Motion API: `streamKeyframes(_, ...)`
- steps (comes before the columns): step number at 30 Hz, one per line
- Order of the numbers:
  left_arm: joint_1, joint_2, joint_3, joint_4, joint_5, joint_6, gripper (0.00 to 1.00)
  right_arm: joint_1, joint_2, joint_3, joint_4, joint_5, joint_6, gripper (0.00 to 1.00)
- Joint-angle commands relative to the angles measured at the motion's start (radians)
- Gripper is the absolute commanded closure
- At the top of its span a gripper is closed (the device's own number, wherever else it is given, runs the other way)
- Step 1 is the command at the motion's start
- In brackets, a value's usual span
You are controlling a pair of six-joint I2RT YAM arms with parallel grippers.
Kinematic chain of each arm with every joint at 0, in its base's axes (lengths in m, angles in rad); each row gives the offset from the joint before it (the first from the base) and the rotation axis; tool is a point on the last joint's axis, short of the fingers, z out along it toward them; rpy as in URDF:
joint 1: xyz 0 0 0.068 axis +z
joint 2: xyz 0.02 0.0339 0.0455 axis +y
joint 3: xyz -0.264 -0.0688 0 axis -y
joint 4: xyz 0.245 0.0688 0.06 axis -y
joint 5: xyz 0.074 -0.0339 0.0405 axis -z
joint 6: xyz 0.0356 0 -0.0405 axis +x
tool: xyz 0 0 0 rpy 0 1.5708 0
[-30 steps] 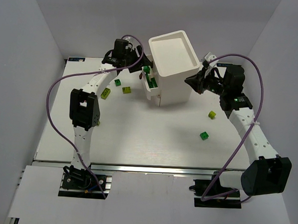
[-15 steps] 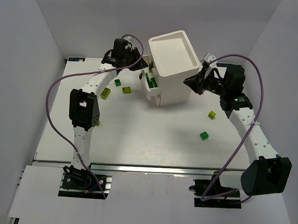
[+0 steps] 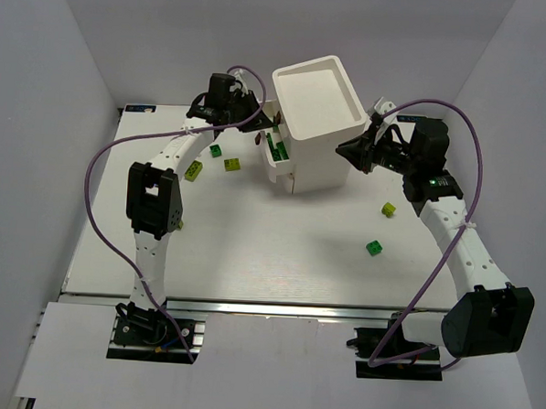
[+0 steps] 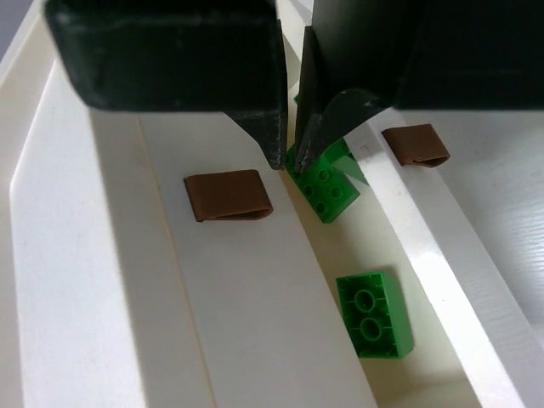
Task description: Sort the legos into containers by color
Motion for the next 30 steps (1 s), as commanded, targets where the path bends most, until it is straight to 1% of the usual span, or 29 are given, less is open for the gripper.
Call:
streamKeyframes(1,-0.005,-0.04,0.021,-0.03,-0.021,0.04,0.8,-0.003,-0.016,-0.009,0.033,-0.006,0.006,0.8)
streamKeyframes(4,-0.005,-0.041,0.012,-0.033,-0.017,0.04,0.8,-0.001,-0.017,-0.009,0.02,-0.003,-0.005,0.8)
streamKeyframes(6,-0.005,-0.059,-0.01,-0.027,-0.017,0.036,0.78,-0.008,-0.022,-0.007,0.0,0.022,-0.038,0.79)
streamKeyframes(7,-0.005,-0.07,-0.019,-0.024,-0.018,0.036,0.76,-0.002,-0.023,-0.007,-0.031,0.033,-0.051,0.76)
streamKeyframes(8,-0.005,-0.084,-0.033,-0.02,-0.03,0.036,0.7,-0.008,-0.031,-0.015,-0.062,0.046,-0.064,0.74)
streamKeyframes(10,-0.005,-0.145,-0.097,-0.001,-0.047,0.035,0.63,-0.006,-0.042,-0.022,-0.1,0.08,-0.118,0.68)
streamKeyframes(11,-0.005,-0.173,-0.125,0.031,-0.059,0.033,0.55,-0.018,-0.052,-0.025,-0.146,0.086,-0.139,0.66)
streamKeyframes(13,0.007,-0.24,-0.194,0.057,-0.06,0.026,0.51,-0.018,-0.071,-0.056,-0.183,0.088,-0.208,0.63)
streamKeyframes(15,0.017,-0.292,-0.226,0.07,-0.069,0.033,0.49,-0.021,-0.101,-0.096,-0.227,0.089,-0.242,0.61)
streamKeyframes(17,0.017,-0.328,-0.28,0.069,-0.081,0.036,0.49,-0.024,-0.124,-0.116,-0.29,0.088,-0.317,0.6)
streamKeyframes(18,0.017,-0.346,-0.303,0.074,-0.084,0.035,0.51,-0.028,-0.131,-0.128,-0.313,0.095,-0.343,0.6)
streamKeyframes(19,0.017,-0.392,-0.359,0.092,-0.087,0.03,0.55,-0.028,-0.134,-0.137,-0.336,0.103,-0.362,0.61)
streamKeyframes(20,0.017,-0.415,-0.395,0.102,-0.087,0.026,0.61,-0.029,-0.129,-0.142,-0.364,0.118,-0.415,0.62)
streamKeyframes(21,0.026,-0.464,-0.466,0.123,-0.095,0.02,0.73,-0.034,-0.109,-0.147,-0.451,0.123,-0.492,0.62)
streamKeyframes(22,0.026,-0.489,-0.467,0.131,-0.101,0.02,0.79,-0.035,-0.096,-0.15,-0.493,0.123,-0.492,0.6)
streamKeyframes(23,0.026,-0.509,-0.532,0.132,-0.109,0.015,0.85,-0.034,-0.082,-0.153,-0.532,0.126,-0.558,0.56)
streamKeyframes(24,0.026,-0.532,-0.565,0.132,-0.13,0.012,0.93,-0.038,-0.068,-0.159,-0.607,0.126,-0.593,0.51)
streamKeyframes(25,0.036,-0.552,-0.597,0.123,-0.136,0.015,0.95,-0.04,-0.043,-0.168,-0.647,0.125,-0.635,0.39)
streamKeyframes(27,0.049,-0.615,-0.688,0.117,-0.152,0.015,0.96,-0.041,-0.019,-0.183,-0.701,0.144,-0.748,0.29)
streamKeyframes(28,0.049,-0.654,-0.717,0.111,-0.167,0.013,0.93,-0.043,0.003,-0.197,-0.761,0.161,-0.805,0.21)
streamKeyframes(29,0.061,-0.676,-0.773,0.108,-0.168,0.013,0.87,-0.047,0.012,-0.208,-0.786,0.174,-0.875,0.16)
streamKeyframes(30,0.061,-0.693,-0.8,0.103,-0.176,0.012,0.78,-0.044,0.017,-0.225,-0.798,0.19,-0.994,0.15)
